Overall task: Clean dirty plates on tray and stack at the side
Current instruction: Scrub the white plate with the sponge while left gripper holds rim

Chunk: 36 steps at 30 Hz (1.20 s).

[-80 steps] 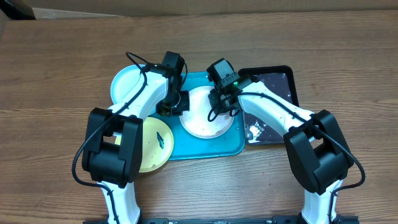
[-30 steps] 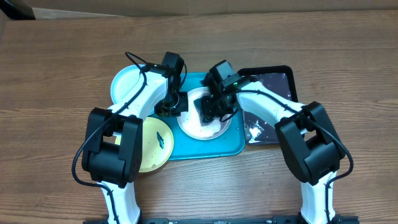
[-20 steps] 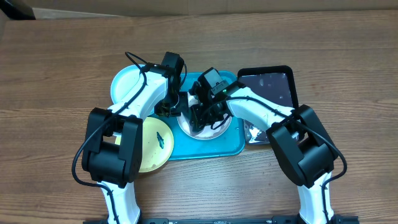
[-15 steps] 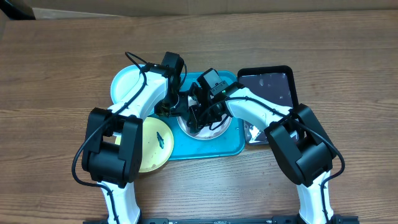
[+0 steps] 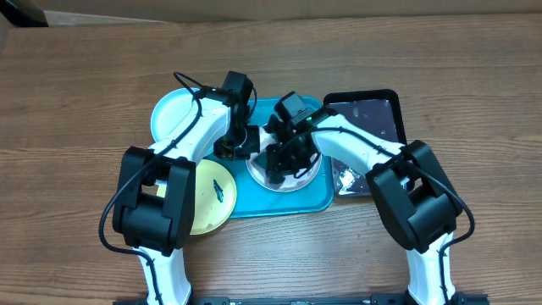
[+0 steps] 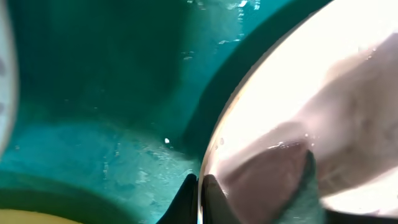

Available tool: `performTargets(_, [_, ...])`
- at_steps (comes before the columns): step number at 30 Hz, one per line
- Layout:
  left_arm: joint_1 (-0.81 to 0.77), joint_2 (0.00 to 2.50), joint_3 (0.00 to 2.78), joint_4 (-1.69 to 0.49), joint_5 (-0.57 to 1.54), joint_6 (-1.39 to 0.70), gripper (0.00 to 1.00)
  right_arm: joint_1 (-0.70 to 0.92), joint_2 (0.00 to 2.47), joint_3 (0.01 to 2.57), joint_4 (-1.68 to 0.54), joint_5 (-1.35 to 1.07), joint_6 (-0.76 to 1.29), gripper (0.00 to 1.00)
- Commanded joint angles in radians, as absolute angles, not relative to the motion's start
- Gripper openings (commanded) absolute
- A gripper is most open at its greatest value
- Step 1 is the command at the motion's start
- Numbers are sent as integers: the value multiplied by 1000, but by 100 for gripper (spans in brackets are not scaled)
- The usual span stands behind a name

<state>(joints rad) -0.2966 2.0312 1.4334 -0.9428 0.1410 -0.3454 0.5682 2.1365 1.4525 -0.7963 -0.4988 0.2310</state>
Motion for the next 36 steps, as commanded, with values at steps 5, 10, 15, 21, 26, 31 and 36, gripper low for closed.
performTargets(5, [-297,2042,1447,-937,121,-359,4,430,2162,1502,-935,-374,158,4])
performTargets(10, [-297,2042,1447,-937,119,-359,4,398,2160,1562,-964,-375,149,4])
performTargets(15, [-297,2042,1447,-936,119,-359,4,421,2160,1577,-920,-434,153,4])
performTargets(21, [-297,2042,1447,-934,120,-359,4,492,2160,1573,-887,-433,157,4])
performTargets(26, [-297,2042,1447,-934,120,-359,4,568,2162,1571,-867,-362,187,4])
performTargets(31, [-297,2042,1447,-934,120,-359,4,627,2162,1571,-809,-355,210,4])
performTargets(36, [-297,2042,1447,-938,120,-359,4,630,2162,1571,-748,-338,268,4])
